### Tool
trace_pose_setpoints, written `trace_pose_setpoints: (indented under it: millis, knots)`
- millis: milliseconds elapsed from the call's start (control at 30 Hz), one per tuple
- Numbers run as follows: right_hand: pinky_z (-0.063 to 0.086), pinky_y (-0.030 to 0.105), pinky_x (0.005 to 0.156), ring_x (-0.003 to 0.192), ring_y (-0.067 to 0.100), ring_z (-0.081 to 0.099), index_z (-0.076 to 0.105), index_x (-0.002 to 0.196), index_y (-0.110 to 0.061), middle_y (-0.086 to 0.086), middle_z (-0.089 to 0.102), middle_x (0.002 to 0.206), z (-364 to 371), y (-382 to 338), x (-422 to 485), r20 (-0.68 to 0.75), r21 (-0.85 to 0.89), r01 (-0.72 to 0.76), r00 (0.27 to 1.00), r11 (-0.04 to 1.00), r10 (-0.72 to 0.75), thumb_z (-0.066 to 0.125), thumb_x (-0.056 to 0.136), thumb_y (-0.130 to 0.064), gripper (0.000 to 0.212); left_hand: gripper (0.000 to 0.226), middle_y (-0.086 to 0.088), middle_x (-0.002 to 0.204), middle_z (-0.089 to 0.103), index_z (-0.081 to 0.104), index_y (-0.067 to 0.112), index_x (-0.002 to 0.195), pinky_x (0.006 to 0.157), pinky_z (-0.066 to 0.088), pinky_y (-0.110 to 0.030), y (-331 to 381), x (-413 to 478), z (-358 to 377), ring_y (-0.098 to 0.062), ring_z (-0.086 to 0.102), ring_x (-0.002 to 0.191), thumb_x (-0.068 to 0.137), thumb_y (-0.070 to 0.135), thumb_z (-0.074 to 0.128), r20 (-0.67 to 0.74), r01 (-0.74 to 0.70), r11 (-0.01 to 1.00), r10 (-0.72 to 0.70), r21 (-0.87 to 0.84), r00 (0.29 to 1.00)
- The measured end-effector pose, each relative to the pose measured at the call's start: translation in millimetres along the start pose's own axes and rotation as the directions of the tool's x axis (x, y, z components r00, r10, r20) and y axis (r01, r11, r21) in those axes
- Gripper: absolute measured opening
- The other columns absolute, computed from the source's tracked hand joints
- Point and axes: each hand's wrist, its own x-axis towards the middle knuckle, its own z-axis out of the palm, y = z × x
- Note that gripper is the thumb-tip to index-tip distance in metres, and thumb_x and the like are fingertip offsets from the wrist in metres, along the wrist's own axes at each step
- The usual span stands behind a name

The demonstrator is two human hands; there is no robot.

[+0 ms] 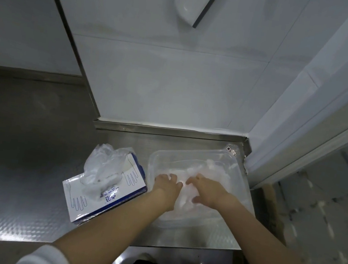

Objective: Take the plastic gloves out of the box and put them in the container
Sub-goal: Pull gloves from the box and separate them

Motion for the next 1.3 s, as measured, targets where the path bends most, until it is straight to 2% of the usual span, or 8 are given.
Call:
trace_pose_setpoints:
  millis: [400,533,633,833,900,1000,1100,1300]
  knots:
    - [0.045,0.034,0.093,0.116,0.027,0.052,0.025,0.145,-0.030,0.006,0.032,0.141,8.2,15.9,16.1,0.097,-0.161,-0.039,0.994,0.986,0.055,0.070,0.082,-0.019,0.079,0.098,-0.016,0.157,-0.001,-0.006,0.014,0.151,0.114,0.023,-0.044,-4.1,20.4,9.1,-0.037,0.026,0.138,0.086,0.038,0.065,0.142,-0.018,0.994,0.002,0.108,0.990]
    - [0.040,0.033,0.098,0.123,0.024,0.048,0.033,0.143,-0.025,0.005,0.036,0.145,-3.8,6.5,8.1,0.098,-0.102,-0.057,0.993,0.993,0.067,0.054,0.094,-0.018,0.054,0.065,-0.015,0.147,0.032,0.021,0.011,0.147,0.107,0.030,-0.041,-7.7,13.7,0.3,-0.033,0.043,0.127,0.094,0.027,0.055,0.069,-0.038,0.996,0.033,0.083,0.997]
    - [0.042,0.030,0.090,0.115,0.019,0.055,0.049,0.132,-0.022,0.000,0.055,0.131,-19.5,-12.8,-2.2,-0.144,-0.062,-0.033,0.989,0.998,0.024,0.044,0.098,-0.015,0.035,0.041,-0.009,0.129,0.053,0.038,0.012,0.137,0.104,0.029,-0.040,-19.5,-7.0,-11.8,-0.028,0.050,0.117,0.098,0.025,0.046,-0.170,-0.044,0.999,0.045,0.011,0.984]
    - [0.038,0.019,0.080,0.110,0.016,0.055,0.049,0.129,-0.016,0.000,0.055,0.126,-48.3,-70.7,-15.0,-0.563,0.128,0.273,0.811,0.954,-0.157,0.041,0.099,-0.014,0.031,0.028,-0.005,0.106,0.057,0.058,0.013,0.109,0.084,0.041,-0.035,-73.7,-62.3,-4.4,-0.026,0.056,0.098,0.082,0.005,0.060,-0.682,-0.021,0.868,-0.374,-0.496,0.629]
    - [0.037,0.018,0.085,0.116,0.016,0.050,0.043,0.135,-0.015,0.001,0.049,0.133,-54.7,-89.7,-10.0,-0.558,0.123,0.363,0.795,0.924,-0.238,0.046,0.097,-0.010,0.038,0.032,-0.009,0.106,0.056,0.057,0.011,0.110,0.082,0.042,-0.039,-96.4,-70.4,9.7,-0.029,0.055,0.097,0.080,0.012,0.067,-0.586,0.147,0.780,-0.567,-0.609,0.579]
    - [0.032,0.024,0.101,0.128,0.019,0.038,0.035,0.142,-0.013,0.004,0.041,0.141,-58.5,-114.2,8.4,-0.487,0.052,0.419,0.803,0.906,-0.344,0.051,0.092,-0.002,0.054,0.031,-0.003,0.116,0.055,0.053,0.017,0.116,0.089,0.034,-0.035,-119.6,-81.3,23.1,-0.024,0.052,0.109,0.089,0.029,0.059,-0.340,0.317,0.678,-0.650,-0.663,0.679]
    - [0.030,0.028,0.102,0.128,0.020,0.037,0.037,0.141,-0.014,0.004,0.044,0.140,-57.3,-134.3,25.7,-0.413,-0.020,0.458,0.806,0.889,-0.425,0.055,0.090,-0.006,0.054,0.010,0.007,0.094,0.057,0.059,0.017,0.091,0.078,0.027,-0.029,-120.7,-90.0,30.6,-0.017,0.057,0.098,0.093,0.024,0.052,-0.404,0.218,0.700,-0.607,-0.680,0.685]
    - [0.043,0.032,0.069,0.093,0.026,0.064,0.064,0.100,-0.014,0.005,0.069,0.102,-51.5,-149.8,35.4,-0.374,-0.015,0.404,0.846,0.915,-0.379,0.053,0.094,-0.021,0.014,0.013,0.011,0.087,0.058,0.058,0.020,0.086,0.074,0.026,-0.029,-111.9,-95.5,46.2,-0.017,0.055,0.089,0.092,0.032,0.057,-0.501,0.089,0.687,-0.606,-0.721,0.618]
